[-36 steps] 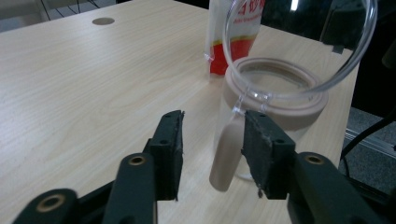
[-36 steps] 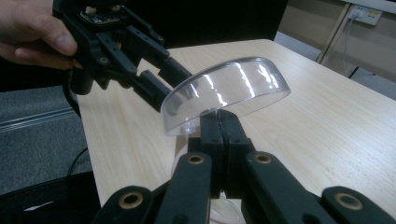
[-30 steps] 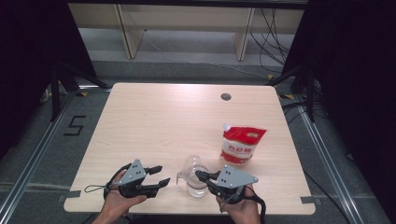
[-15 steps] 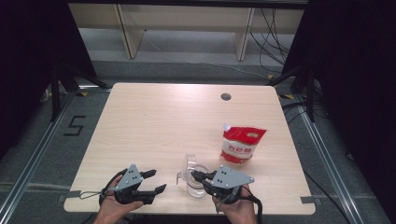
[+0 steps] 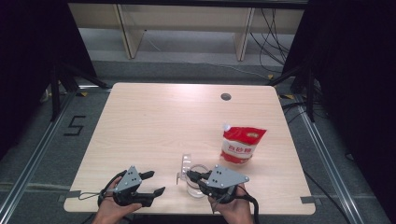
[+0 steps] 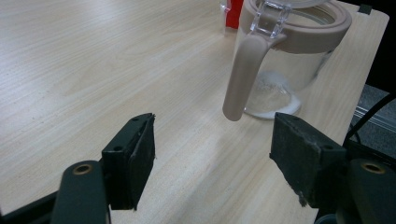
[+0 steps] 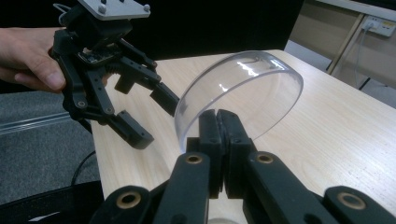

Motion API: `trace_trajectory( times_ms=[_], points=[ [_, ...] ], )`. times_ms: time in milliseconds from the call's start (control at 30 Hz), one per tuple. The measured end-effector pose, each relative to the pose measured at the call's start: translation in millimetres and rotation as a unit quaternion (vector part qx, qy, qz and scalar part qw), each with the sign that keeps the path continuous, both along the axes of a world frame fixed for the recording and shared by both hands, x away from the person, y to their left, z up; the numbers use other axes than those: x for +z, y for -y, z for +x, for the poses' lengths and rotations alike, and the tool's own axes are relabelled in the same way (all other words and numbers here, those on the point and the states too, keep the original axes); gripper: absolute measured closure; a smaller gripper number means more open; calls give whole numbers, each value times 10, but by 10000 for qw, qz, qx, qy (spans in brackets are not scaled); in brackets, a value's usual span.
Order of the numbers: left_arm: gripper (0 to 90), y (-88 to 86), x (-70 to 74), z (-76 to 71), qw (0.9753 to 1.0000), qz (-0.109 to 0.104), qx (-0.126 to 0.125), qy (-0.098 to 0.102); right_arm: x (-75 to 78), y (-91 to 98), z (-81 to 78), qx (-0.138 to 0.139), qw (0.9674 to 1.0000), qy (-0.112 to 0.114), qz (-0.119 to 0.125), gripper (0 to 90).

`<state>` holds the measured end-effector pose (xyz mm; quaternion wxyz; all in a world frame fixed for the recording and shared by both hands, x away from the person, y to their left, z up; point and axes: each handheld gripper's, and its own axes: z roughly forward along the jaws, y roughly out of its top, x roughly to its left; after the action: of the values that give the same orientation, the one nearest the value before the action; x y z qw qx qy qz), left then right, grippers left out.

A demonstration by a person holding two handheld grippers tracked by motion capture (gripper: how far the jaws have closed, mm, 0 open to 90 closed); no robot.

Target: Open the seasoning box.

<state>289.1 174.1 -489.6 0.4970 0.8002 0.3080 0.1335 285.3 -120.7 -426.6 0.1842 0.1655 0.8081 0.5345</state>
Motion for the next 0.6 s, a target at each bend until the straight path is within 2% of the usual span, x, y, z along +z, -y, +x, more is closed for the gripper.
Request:
trace_trajectory(
  times_ms=[33, 67, 167, 200, 300, 367, 400, 433, 467, 533, 600],
  points=[
    [300, -6, 1, 4, 10000, 52, -21, 19, -5, -13, 3, -39, 10000, 73, 9, 893],
    [298, -7, 1, 4, 10000, 79, -29, 16, -5, -26, -4, -19, 10000, 3, 27, 892],
    [294, -8, 3, 11, 9999, 114, -74, 85, -6, -64, 2, 33, 10000, 45, -7, 886],
    [294, -9, 3, 16, 9998, 128, -96, 114, -4, -73, -5, 51, 10000, -38, -6, 884],
    [291, -4, 5, 12, 9998, 137, -79, 115, -7, -81, 11, 59, 10000, 20, 19, 867],
    [289, -3, 3, 17, 9998, 125, -116, 119, -13, -45, 24, 22, 10000, 30, 38, 849],
    [289, 1, 3, 15, 9998, 111, -120, 104, -18, -7, 52, 19, 9999, 149, 33, 833],
    [288, 6, 7, 7, 9999, 130, -92, 47, -23, 15, 41, -41, 9999, -48, 106, 806],
    [285, 18, 0, 1, 10000, 74, -59, -4, -31, 42, 60, -12, 9999, -7, 125, 790],
    [278, 27, -5, 5, 9999, 94, -89, -4, -44, 100, 77, -43, 9998, -29, 188, 748],
    [272, 15, -3, 12, 9996, 270, -106, 18, -60, 157, 83, -138, 9996, 6, 252, 714]
  ],
)
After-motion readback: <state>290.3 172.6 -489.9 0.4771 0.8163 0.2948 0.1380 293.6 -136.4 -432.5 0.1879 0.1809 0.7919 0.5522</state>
